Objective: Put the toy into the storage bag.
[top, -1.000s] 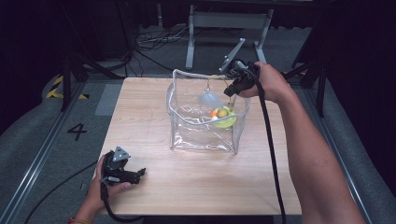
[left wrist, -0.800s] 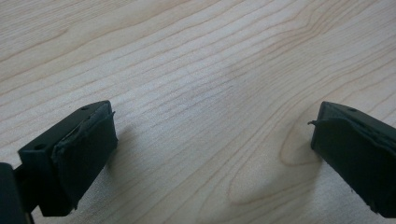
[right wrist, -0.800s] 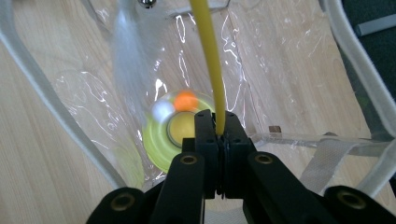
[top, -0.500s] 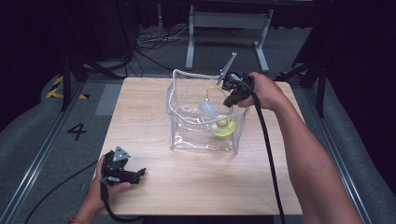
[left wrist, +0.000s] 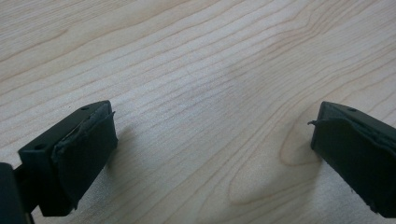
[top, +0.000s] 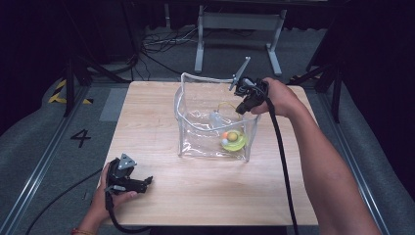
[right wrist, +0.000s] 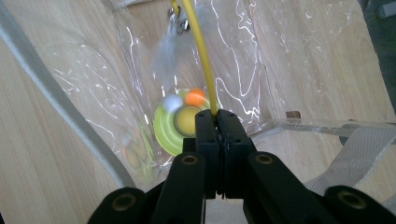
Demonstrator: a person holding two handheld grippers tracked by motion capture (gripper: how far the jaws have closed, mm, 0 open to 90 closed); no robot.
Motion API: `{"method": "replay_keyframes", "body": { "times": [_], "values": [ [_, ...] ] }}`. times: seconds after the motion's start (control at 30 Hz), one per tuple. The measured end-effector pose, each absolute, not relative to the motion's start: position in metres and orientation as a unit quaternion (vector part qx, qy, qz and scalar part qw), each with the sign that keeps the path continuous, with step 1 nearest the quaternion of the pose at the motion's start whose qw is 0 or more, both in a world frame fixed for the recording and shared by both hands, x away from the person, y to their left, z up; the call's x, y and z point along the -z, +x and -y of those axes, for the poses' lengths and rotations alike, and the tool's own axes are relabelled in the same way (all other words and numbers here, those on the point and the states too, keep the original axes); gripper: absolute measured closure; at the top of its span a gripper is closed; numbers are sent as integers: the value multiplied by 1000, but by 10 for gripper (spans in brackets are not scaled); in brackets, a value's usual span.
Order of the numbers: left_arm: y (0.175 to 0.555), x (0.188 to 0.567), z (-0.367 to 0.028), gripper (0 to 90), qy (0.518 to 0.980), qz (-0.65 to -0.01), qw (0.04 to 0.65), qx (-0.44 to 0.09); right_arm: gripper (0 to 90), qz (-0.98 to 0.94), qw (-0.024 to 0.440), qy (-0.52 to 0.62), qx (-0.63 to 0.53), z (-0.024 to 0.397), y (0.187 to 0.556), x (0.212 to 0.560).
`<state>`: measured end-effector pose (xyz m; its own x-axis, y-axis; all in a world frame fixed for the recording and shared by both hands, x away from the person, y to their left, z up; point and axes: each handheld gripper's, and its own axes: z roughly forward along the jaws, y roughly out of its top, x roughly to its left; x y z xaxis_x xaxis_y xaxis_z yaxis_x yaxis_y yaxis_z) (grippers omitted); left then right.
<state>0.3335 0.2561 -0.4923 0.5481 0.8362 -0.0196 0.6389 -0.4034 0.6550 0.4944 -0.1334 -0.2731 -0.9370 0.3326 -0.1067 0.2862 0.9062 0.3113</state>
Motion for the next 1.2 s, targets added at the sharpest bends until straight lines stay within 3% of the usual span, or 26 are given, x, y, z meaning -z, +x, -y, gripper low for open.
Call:
{"method": "replay_keyframes", "body": {
  "times": [0.3, 0.6, 0.8, 1.2],
  "values": [
    [333, 492, -256, 6, 823, -448, 312, -158, 879, -972, 83, 157, -151, 135, 493, 272],
    [333, 492, -256, 5, 823, -448, 312, -157, 813, -967, 101, 161, -169, 140, 484, 261],
    [333, 492, -256, 6, 823, -448, 311, -157, 728, -959, 126, 164, -191, 146, 475, 251],
    [333, 492, -256, 6, 823, -448, 311, -157, 399, -932, 201, 197, -226, 162, 459, 234]
  ]
}}
